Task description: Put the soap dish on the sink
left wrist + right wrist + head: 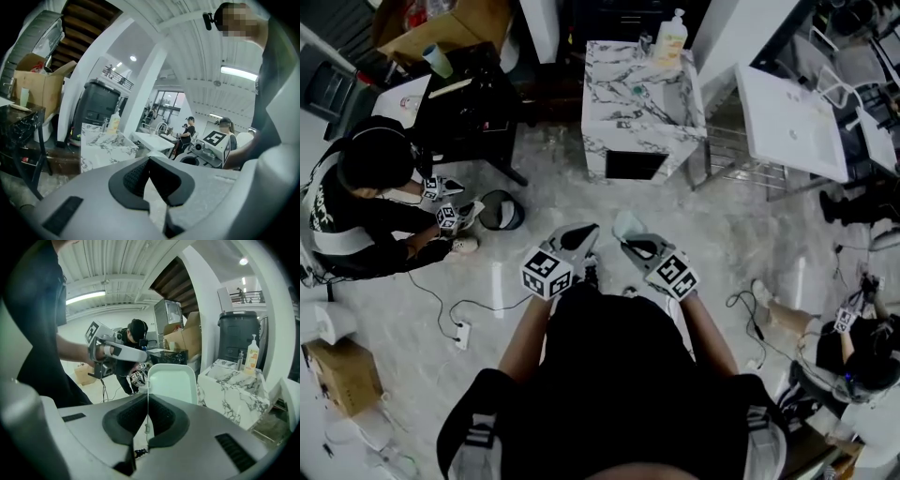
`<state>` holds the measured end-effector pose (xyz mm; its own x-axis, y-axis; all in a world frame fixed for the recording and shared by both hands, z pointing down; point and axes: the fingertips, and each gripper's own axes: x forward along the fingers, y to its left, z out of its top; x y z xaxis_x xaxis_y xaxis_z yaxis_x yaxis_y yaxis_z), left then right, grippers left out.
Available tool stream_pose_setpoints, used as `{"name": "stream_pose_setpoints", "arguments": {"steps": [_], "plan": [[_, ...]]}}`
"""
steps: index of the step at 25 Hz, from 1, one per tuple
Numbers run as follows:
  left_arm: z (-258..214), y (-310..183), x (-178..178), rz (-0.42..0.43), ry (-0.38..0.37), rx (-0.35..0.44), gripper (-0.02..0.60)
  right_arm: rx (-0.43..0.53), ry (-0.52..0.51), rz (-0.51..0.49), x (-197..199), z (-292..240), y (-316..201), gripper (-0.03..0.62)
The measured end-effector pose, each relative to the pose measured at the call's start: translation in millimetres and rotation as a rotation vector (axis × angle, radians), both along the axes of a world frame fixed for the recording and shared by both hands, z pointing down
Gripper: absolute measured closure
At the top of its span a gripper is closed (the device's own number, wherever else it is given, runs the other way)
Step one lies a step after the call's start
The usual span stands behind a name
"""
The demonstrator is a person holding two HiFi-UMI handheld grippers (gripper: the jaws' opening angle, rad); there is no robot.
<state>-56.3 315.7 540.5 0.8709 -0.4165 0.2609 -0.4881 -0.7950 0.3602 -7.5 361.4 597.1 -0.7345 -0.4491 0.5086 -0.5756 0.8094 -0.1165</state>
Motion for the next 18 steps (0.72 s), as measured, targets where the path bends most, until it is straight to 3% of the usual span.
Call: {"name": "stream_pose_setpoints", "arguments": {"steps": [18], "plan": [[-0.3,-62.8,-8.2,0.107,-0.005,0.026,0.583,-0.008,0.039,0.072,-14.5,14.1,-54.5,0.595]]}}
